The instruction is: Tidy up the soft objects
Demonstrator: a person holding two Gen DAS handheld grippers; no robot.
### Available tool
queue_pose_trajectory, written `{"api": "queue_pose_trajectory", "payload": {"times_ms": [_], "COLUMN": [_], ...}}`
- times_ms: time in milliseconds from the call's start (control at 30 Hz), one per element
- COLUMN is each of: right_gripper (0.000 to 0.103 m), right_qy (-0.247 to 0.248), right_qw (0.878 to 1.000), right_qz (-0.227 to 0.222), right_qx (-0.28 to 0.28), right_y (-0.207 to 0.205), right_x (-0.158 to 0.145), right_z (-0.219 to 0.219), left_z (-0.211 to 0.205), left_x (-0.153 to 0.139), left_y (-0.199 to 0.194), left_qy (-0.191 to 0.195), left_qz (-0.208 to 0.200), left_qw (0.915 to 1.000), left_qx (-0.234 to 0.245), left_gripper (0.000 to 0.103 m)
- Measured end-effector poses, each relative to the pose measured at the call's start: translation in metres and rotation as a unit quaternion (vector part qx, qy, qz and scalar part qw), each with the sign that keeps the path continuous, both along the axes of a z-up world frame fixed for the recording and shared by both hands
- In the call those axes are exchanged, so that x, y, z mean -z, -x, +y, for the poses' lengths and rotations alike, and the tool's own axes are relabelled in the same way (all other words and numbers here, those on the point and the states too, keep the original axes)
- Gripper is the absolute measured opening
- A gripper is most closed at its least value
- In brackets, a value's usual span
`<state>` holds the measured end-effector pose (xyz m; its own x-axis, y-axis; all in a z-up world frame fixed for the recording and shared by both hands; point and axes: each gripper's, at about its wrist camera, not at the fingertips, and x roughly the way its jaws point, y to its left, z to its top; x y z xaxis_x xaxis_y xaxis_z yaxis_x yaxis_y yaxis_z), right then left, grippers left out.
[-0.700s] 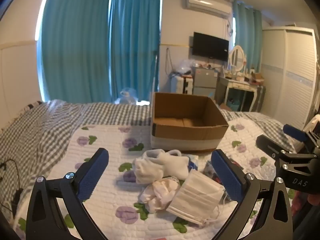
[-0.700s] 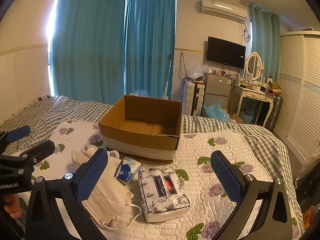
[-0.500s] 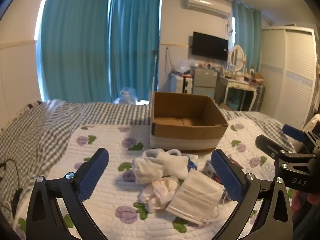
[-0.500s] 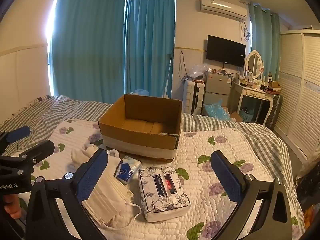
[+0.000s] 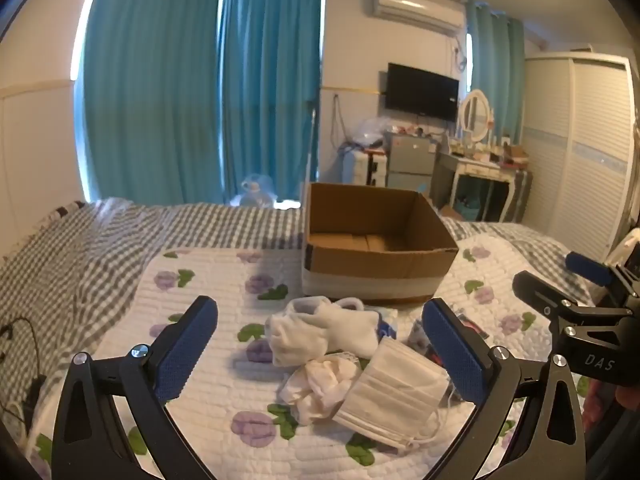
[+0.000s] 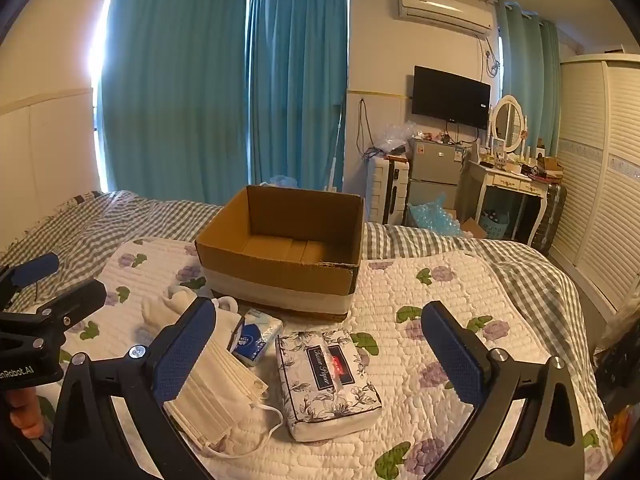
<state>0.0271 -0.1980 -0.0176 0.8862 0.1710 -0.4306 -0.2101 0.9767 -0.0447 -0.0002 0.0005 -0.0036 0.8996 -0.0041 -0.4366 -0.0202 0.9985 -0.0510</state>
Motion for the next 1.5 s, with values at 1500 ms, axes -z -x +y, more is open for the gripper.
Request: {"api": "queue_pose_trajectory", "payload": {"times_ms": [1500], "right_gripper": [0.103], "right_qy": [0.001], "right_qw": [1.0], "right_qz": [0.012], "right_qx": [-0.004], "right_y": [-0.0017], "right_x": [0.0044], "right_z": [0.0029], "left_z": [-0.0014], "left_x": [-0.0006], "left_y": [0.0019], "left_qy": [-0.001], "left_qz": [0.001], "left_qw": [1.0], "left_qx": [0.0], "left_gripper": [0.103]}}
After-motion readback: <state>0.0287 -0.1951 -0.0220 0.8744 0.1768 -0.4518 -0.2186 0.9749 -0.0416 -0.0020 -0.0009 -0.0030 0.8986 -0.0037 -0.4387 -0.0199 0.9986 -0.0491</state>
